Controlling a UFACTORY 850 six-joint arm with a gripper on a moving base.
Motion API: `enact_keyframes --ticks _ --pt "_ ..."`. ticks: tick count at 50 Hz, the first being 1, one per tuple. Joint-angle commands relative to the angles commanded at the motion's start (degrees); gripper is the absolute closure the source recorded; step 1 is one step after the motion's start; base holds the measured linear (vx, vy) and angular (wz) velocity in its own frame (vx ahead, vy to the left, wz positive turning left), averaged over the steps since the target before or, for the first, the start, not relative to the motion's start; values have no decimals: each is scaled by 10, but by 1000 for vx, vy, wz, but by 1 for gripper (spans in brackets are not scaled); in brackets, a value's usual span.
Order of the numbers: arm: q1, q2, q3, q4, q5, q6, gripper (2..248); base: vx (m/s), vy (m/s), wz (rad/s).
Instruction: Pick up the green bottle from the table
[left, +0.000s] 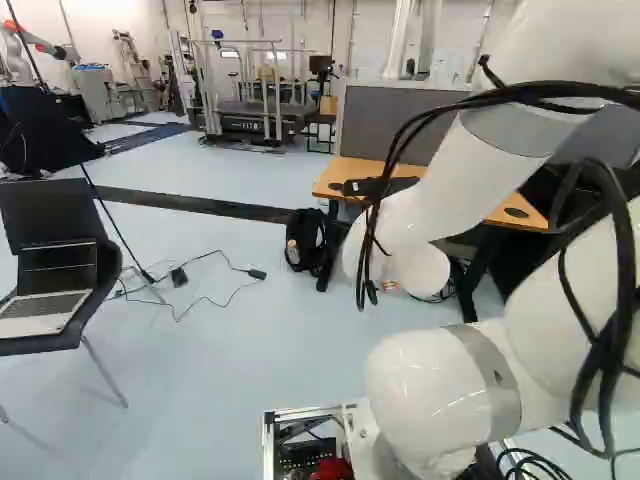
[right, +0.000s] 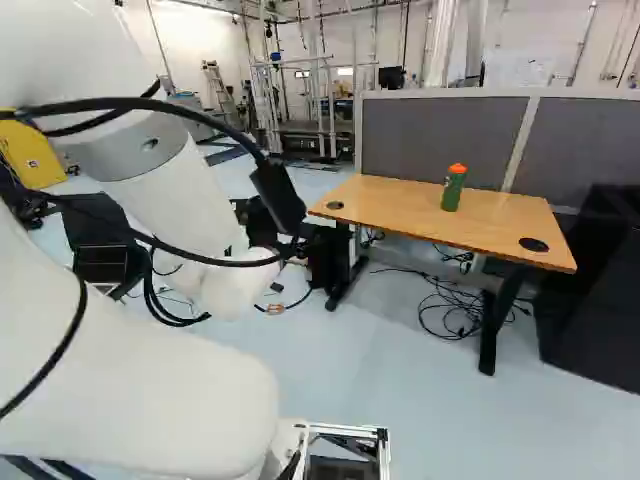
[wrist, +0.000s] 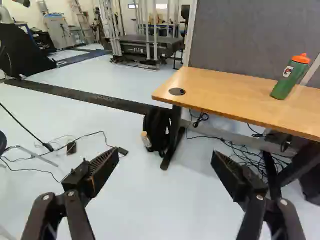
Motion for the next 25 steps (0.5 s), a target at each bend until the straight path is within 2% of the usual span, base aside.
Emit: enact_keyframes --ticks 25 --pt "0 0 0 0 0 0 3 0 0 0"
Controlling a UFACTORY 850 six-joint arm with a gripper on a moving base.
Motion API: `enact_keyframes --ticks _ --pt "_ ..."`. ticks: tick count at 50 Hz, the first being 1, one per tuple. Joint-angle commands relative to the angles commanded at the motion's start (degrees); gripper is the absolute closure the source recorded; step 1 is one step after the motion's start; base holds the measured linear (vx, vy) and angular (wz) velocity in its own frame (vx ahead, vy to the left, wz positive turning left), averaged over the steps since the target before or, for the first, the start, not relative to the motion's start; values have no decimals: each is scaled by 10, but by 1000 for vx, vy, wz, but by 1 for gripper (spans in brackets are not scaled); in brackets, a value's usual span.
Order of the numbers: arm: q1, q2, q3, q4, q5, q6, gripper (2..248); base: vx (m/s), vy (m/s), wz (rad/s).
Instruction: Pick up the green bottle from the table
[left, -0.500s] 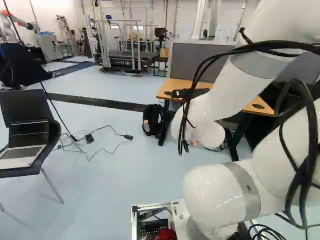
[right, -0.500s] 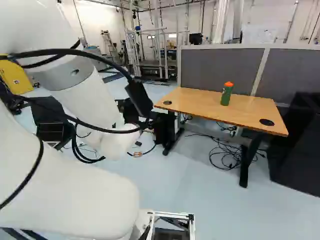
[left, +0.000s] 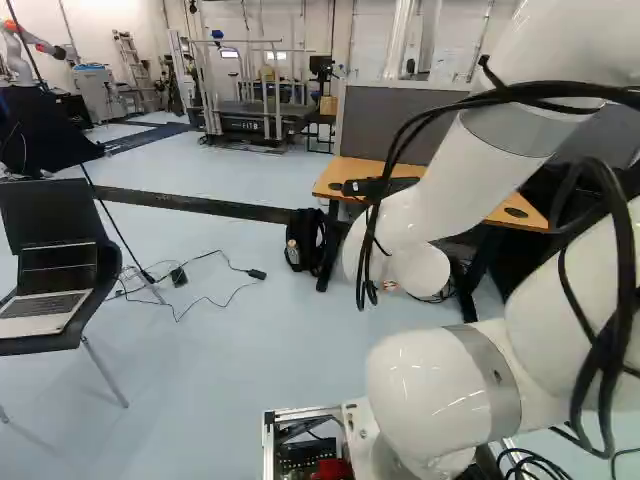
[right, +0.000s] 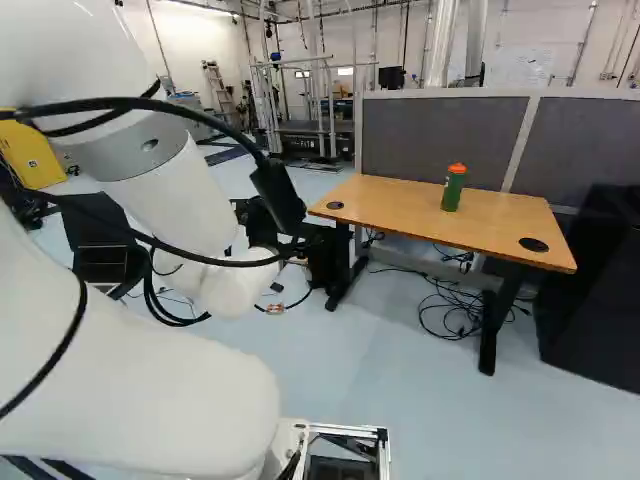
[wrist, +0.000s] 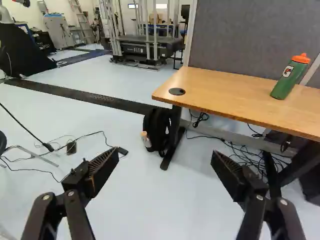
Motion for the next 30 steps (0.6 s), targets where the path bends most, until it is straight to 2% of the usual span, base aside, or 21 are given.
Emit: enact_keyframes --ticks 18,30 --pt "0 0 0 0 0 0 3 1 0 -1" --pt "0 0 0 0 0 0 3 96 -8 -54"
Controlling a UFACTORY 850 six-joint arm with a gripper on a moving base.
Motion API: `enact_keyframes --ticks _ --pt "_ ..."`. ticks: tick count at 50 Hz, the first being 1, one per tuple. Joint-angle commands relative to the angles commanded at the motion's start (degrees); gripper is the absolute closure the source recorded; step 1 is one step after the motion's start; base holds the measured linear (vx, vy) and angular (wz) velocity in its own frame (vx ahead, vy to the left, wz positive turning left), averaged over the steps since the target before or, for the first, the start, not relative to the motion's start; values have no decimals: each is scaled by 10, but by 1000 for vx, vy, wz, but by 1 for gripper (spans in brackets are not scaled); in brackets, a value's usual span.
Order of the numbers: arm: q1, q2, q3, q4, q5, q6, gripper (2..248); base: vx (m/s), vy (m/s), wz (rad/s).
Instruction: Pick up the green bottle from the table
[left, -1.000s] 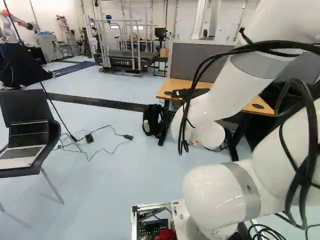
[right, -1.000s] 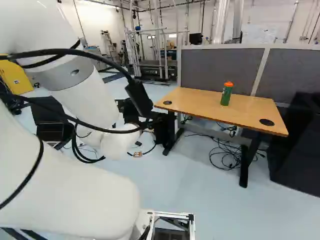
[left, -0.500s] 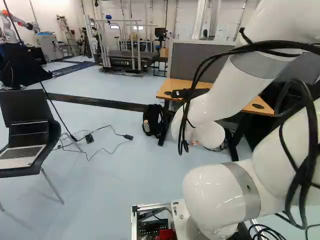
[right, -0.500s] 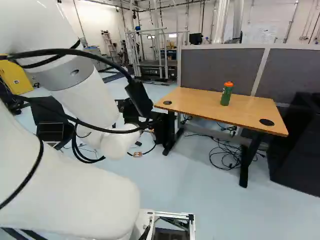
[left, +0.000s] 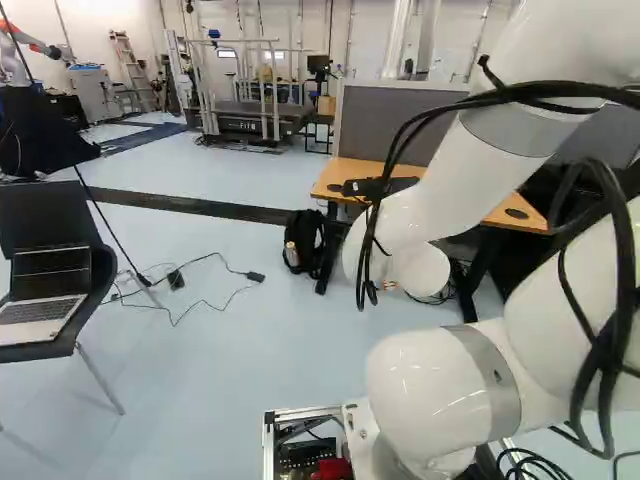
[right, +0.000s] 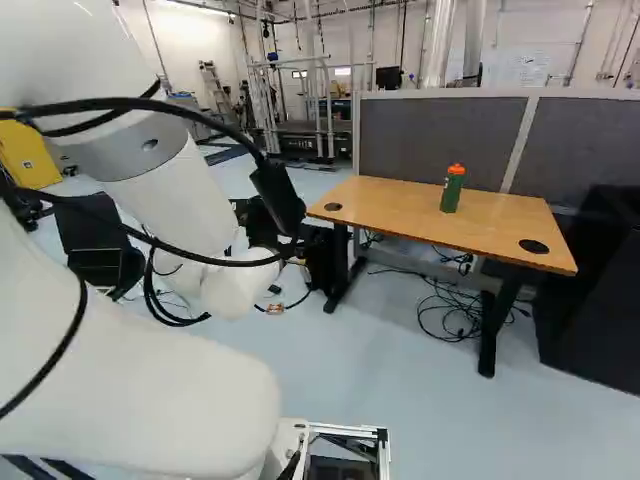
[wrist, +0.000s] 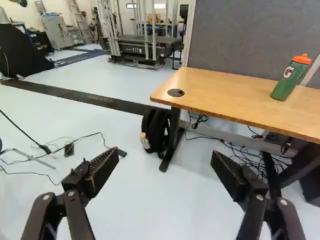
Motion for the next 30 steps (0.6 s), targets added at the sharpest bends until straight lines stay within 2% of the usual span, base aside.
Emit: enact_keyframes --ticks 30 --pt "0 0 0 0 0 0 3 130 -57 -202"
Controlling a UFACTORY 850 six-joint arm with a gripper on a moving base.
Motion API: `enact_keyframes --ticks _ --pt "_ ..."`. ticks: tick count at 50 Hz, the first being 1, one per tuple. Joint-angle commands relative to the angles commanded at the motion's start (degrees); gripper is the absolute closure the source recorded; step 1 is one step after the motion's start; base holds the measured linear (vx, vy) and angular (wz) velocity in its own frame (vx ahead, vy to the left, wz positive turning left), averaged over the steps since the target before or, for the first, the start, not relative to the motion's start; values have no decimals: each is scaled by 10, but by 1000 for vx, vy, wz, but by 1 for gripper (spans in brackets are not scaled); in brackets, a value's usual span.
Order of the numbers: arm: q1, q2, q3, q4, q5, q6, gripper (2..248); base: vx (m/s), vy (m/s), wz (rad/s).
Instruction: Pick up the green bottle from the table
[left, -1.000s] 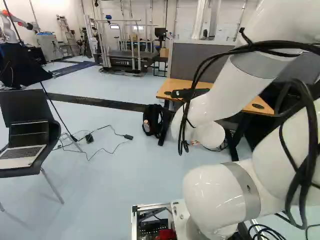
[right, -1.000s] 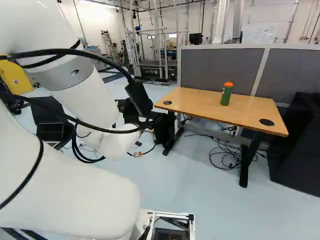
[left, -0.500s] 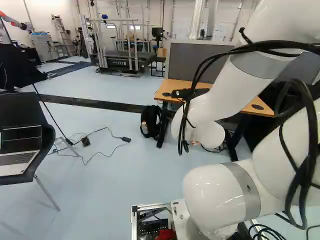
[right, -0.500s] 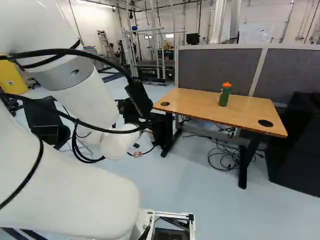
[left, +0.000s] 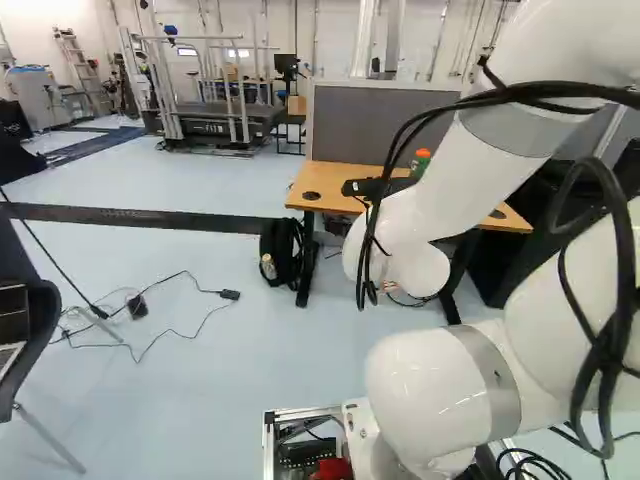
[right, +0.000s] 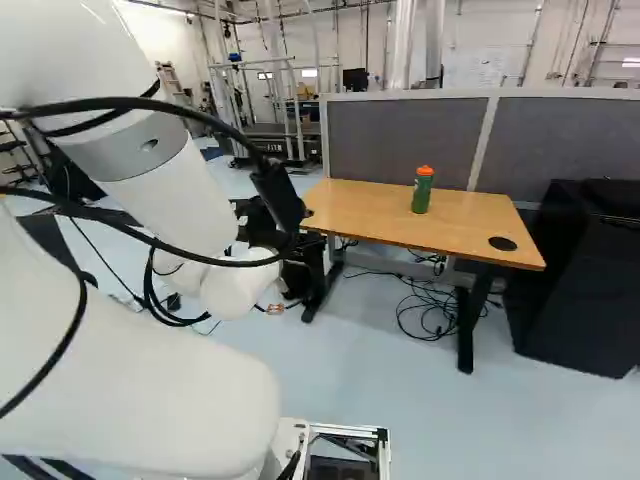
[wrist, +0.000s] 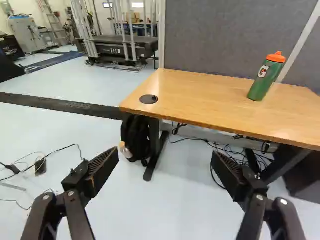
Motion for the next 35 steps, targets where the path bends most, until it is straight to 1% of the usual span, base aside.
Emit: enact_keyframes --ticks 35 --pt "0 0 0 0 0 0 3 121 -69 -213"
